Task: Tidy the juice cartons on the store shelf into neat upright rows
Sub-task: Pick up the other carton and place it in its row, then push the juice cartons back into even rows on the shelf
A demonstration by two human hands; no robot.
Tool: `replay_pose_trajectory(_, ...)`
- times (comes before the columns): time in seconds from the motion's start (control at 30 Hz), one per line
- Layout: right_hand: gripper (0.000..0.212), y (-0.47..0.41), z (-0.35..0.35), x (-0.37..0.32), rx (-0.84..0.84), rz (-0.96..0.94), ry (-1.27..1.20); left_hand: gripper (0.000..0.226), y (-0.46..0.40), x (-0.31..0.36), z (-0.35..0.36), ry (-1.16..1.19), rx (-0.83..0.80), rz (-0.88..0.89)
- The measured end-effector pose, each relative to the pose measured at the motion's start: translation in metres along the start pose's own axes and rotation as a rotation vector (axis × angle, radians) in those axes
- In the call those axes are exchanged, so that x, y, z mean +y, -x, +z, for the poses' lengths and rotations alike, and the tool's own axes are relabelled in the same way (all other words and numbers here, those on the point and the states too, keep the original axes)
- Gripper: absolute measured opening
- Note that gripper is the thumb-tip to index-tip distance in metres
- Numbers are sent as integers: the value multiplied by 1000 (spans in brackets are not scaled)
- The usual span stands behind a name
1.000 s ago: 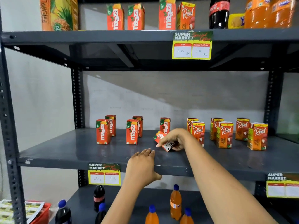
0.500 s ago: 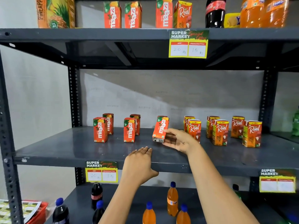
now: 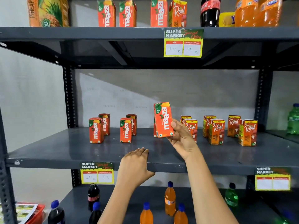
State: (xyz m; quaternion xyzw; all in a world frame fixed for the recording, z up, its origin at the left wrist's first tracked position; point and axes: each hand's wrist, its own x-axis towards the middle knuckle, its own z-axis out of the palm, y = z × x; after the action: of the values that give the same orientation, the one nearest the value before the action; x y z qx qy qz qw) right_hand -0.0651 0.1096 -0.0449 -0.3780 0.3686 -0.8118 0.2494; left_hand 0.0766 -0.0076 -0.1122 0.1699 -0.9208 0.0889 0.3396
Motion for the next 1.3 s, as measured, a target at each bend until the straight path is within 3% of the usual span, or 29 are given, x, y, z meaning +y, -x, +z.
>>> replay_pose_trajectory(0.23,72,3,1,1,2,-35,36,66,0,0,-1,-3,-13,1)
replay_pose_trajectory(0.4,16,-13,-6,1,108,-26,190,74,0,-1,3,-10,-7,8)
replay_pose_trajectory(0.57,37,-46,-11,2,146,124,455,77,-2,-4,7,-9,-2,12)
replay_pose_trajectory(0.73,41,-66,-19,21,230,314,656,76,-1,-5,9,-8,-11,14)
replay_pose_trajectory(1.1,41,-58,-19,28,266,296,810,79,-1,-3,2,-13,-46,41)
replay_pose_trajectory(1.2,46,-52,-19,28,247,261,1131,97,-4,-11,-14,157,-273,-15)
replay_pose_trajectory(1.3,54,-43,-14,34,231,293,1541,77,-22,-35,-21,431,-261,-248)
